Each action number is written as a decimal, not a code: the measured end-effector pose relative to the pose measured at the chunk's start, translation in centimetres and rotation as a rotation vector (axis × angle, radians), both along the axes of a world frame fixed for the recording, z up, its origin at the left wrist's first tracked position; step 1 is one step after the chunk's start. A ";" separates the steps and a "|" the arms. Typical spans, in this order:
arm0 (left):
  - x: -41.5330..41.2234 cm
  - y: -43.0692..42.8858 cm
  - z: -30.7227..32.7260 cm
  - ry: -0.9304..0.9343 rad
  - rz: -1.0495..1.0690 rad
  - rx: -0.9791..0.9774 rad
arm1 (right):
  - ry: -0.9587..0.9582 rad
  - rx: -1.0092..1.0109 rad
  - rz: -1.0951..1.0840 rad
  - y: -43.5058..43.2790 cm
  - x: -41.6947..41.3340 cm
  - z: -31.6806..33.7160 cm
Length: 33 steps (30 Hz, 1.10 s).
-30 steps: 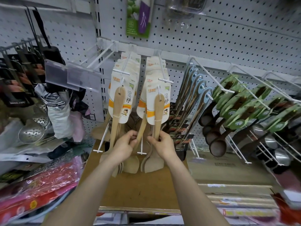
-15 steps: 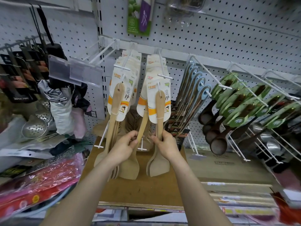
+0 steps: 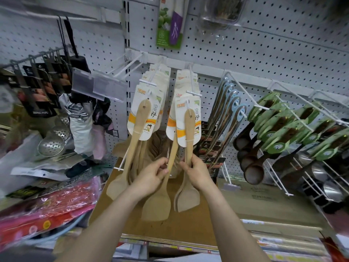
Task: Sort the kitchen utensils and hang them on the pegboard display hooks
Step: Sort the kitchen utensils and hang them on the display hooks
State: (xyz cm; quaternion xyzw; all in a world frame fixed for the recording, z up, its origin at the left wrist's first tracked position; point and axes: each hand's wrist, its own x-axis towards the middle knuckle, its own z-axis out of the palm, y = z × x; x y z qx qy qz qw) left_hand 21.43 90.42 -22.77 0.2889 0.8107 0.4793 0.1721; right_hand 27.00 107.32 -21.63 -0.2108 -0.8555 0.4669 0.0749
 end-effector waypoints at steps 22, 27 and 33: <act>-1.8 4.3 0.1 0.274 0.236 -0.164 | -0.041 0.213 -0.004 2.8 0.4 1.0; -2.0 4.5 -0.4 0.259 0.186 -0.174 | -0.021 0.177 0.002 2.0 -0.2 0.7; -2.6 3.6 -0.6 0.323 0.292 -0.063 | 0.010 0.143 -0.020 1.2 -1.5 -0.1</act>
